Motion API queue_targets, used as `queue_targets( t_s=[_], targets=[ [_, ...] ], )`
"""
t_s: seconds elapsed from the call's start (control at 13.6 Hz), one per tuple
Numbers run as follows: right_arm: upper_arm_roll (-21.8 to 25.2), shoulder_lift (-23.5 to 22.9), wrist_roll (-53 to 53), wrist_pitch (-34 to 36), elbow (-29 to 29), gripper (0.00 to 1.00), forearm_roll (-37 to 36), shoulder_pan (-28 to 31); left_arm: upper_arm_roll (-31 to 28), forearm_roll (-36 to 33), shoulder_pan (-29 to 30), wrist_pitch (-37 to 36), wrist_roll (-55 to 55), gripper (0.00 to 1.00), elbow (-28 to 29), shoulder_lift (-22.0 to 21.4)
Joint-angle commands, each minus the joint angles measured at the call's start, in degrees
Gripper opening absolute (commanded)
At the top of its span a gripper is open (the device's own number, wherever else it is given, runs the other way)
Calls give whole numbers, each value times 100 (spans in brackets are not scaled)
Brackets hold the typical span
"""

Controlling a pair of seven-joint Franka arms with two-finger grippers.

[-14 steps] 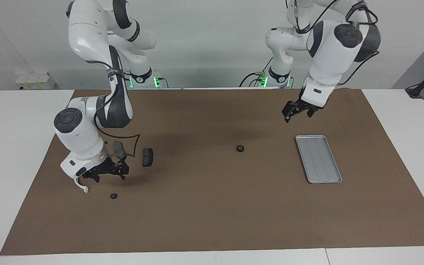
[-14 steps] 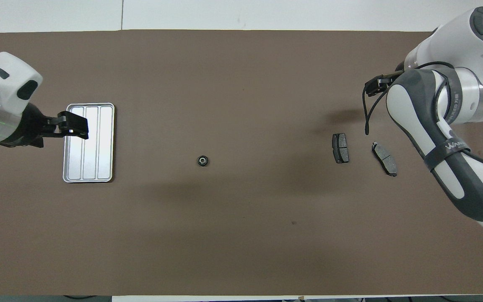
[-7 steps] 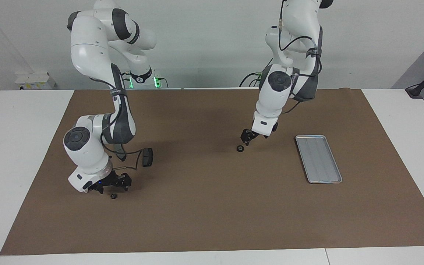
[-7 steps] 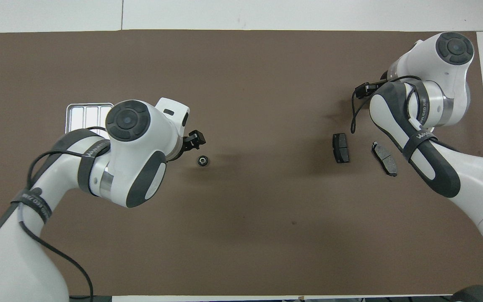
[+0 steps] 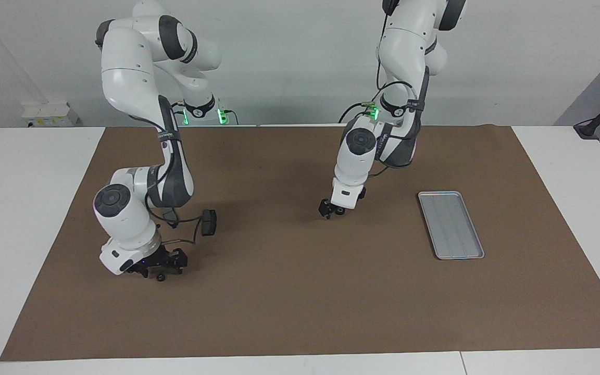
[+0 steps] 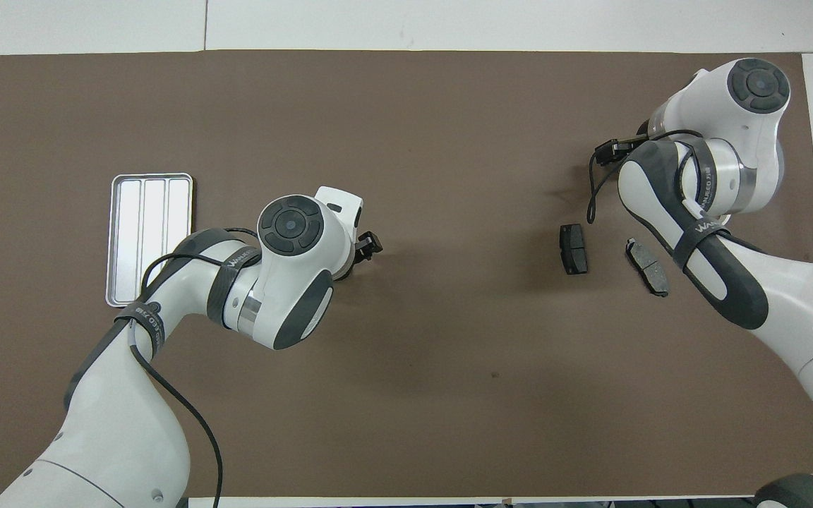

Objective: Pick bearing gear from pile to tray
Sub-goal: 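Grasp the black bearing at mid-table with the left gripper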

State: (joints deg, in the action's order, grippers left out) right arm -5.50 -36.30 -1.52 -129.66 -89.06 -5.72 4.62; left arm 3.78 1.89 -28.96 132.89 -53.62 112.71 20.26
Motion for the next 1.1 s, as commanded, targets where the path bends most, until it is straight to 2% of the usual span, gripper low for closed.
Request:
queue_targets(
  t_s=[0.0,0.22,0.37,0.51,0.66,0.81,0.88,0.96,1.03],
  targets=[
    [-83,-131,-24,-130,46,97,-148,109,-79,22,-31,0,-43,85,-12,-57],
    [-83,-175,11,-130,143,96,-78,136,-79,22,-57,-44,-43,72,-3,-57],
    [-91,-184,143,-130,143,95,-69,154,-79,22,-66,-53,-43,70,5,-57],
    [-91,-184,388,-130,143,91,-69,145,-79,22,-83,-61,-52,69,5,-57],
    [-91,-184,424,-130,143,84,-61,136,-79,22,-92,-70,-43,58,32,-57],
    [-91,-184,424,-130,143,81,-61,136,-79,22,-101,-62,-43,57,41,-66],
    [-91,-184,442,-130,143,81,-61,145,-79,22,-101,-70,-43,51,41,-66],
    [-91,-184,451,-130,143,80,-61,145,-79,13,-110,-79,-43,36,41,-66],
    [-91,-184,451,-130,143,80,-61,145,-79,13,-110,-131,-43,27,41,-66]
  ],
)
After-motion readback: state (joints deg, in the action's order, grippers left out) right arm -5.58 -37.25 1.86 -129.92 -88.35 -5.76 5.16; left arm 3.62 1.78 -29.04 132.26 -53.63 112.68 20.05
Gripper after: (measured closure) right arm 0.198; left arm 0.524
